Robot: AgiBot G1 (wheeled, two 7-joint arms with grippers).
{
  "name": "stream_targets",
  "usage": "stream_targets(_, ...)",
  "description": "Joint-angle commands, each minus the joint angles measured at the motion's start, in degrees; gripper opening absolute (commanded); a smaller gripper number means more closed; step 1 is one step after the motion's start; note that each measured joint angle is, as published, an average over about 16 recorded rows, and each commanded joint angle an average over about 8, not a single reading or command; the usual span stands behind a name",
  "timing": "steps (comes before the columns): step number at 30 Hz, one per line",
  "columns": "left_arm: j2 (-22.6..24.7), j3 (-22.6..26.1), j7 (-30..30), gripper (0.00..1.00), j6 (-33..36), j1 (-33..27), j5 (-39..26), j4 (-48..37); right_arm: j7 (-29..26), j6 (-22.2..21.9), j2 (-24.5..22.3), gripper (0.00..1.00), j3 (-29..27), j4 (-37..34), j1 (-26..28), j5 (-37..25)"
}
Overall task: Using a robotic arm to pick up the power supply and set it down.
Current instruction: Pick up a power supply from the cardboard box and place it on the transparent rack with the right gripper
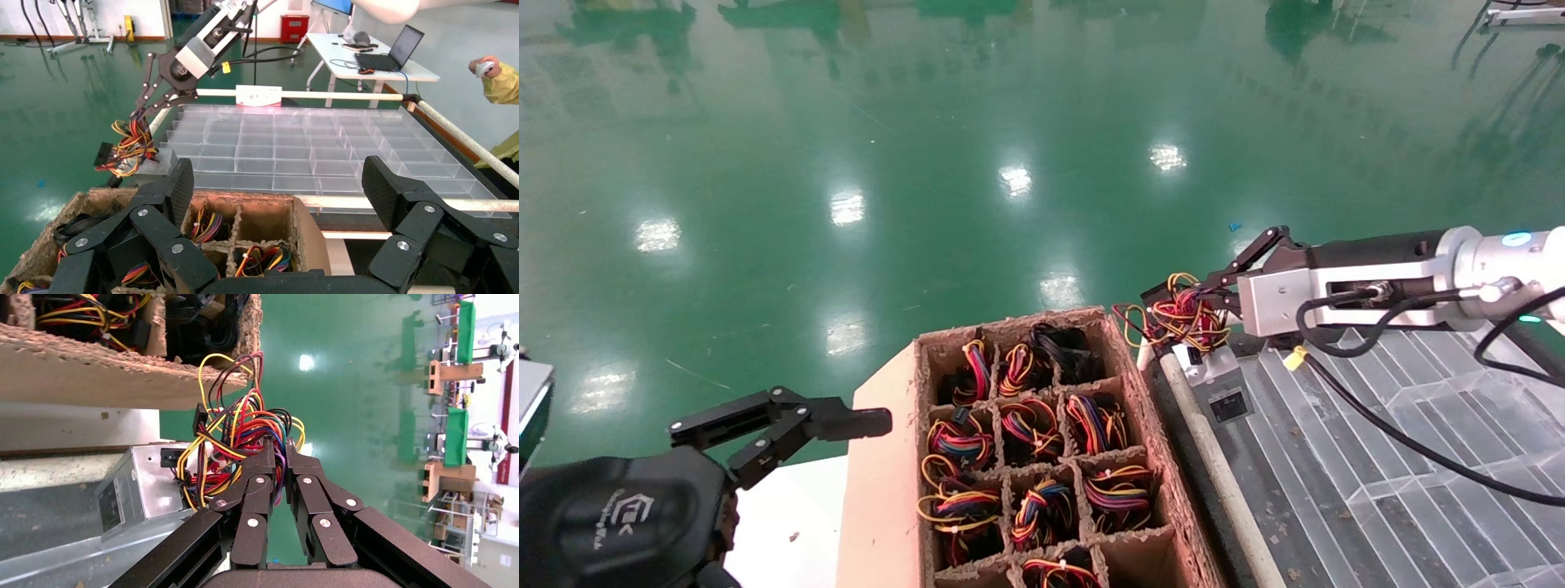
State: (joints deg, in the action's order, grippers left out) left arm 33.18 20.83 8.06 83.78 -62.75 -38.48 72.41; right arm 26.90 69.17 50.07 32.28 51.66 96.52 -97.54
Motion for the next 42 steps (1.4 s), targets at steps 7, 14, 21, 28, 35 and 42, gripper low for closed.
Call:
stream_targets(7,0.0,0.0,0.0,1.0,0.0,0.0,0.0,0.0,3.02,-1.93,1.28,0.0,-0.12,-5.1,-0.71,0.2)
stream_targets(14,0.0,0.01,0.0,1.0,0.0,0.0,0.01,0.0,7.21,-3.09,1.97,0.0,-0.69,-10.84,-0.56,1.14)
stream_targets(21,0.0,0.01,-0.01,1.0,0.0,0.0,0.01,0.0,11.45,-4.16,2.26,0.06,-1.51,-16.33,-0.15,2.28)
stream_targets(28,-0.01,0.01,-0.01,1.0,-0.01,0.0,0.01,-0.01,14.24,-5.34,2.53,0.89,-2.36,-19.8,-0.12,3.45)
stream_targets(35,-0.01,0.01,-0.01,1.0,-0.02,0.01,0.02,-0.02,14.68,-5.79,2.67,1.0,-2.6,-20.7,-0.16,3.8)
stream_targets(42,-0.01,0.01,-0.01,1.0,-0.02,0.01,0.02,-0.02,14.42,-5.59,2.59,1.0,-2.53,-20.17,-0.14,3.67)
